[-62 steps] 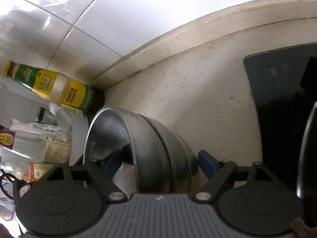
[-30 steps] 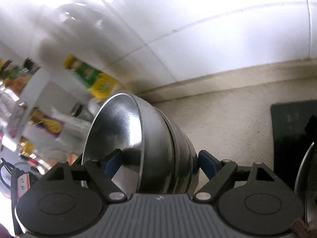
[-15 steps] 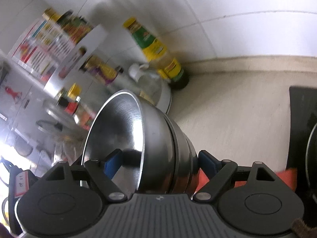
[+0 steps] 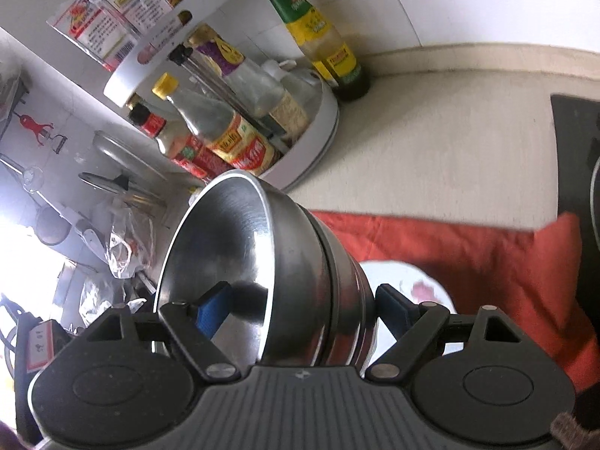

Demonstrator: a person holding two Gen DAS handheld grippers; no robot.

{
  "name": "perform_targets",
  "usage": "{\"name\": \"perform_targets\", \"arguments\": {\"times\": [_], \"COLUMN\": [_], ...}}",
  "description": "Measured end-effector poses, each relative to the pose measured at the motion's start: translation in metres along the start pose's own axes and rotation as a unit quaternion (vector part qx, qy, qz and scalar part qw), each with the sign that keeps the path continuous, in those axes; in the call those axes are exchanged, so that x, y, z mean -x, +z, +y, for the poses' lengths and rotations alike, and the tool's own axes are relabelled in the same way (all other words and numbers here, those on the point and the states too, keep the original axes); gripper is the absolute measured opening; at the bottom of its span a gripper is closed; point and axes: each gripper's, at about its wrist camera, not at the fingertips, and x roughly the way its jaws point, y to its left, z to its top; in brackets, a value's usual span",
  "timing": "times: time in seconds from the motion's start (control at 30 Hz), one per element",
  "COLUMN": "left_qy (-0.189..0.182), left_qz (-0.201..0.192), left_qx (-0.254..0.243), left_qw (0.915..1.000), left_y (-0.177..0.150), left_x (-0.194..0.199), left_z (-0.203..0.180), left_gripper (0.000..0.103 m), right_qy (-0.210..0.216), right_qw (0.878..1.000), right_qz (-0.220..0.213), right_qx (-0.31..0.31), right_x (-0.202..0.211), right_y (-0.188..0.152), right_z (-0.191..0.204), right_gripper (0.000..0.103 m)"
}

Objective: Organize plates and bowls
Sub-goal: 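Lift the bowl stack with both grippers and carry it over the plate stack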

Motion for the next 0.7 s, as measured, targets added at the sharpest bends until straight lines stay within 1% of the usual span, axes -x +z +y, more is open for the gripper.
{"name": "perform_targets", "arguments": {"times": [0.23, 0.4, 0.57, 0.63, 0.7], "left_qy": [-0.019, -0.026, -0.020, -0.012, -0.004], "left_qz": [0.024, 0.040, 0.036, 0.027, 0.022], "left_qx": [-0.008, -0.009, -0.012, -0.015, -0.015], "left_qw": [0.9995, 0.9988, 0.9991, 0.9995, 0.9996], "left_y": [-0.025, -0.029, -0.034, -0.045, -0.045], "left_x": [-0.011, -0.028, -0.030, -0.018, -0.023], "left_z": [0.005, 0.014, 0.010, -0.002, -0.002], "left_gripper": [0.103, 0.103, 0.103, 0.103, 0.103], "right_qy": [-0.006, -0.006, -0.007, -0.007, -0.005], "right_qw": [0.999, 0.999, 0.998, 0.998, 0.999], "right_qz": [0.011, 0.010, 0.006, 0.000, -0.009], "right_qx": [-0.034, -0.053, -0.062, -0.058, -0.053], "right_x": [-0.011, -0.021, -0.027, -0.027, -0.027], "right_y": [-0.027, -0.040, -0.046, -0.047, -0.047], "right_z": [-0.003, -0.009, -0.013, -0.014, -0.017], "right_gripper": [0.080, 0.080, 0.080, 0.080, 0.080]}}
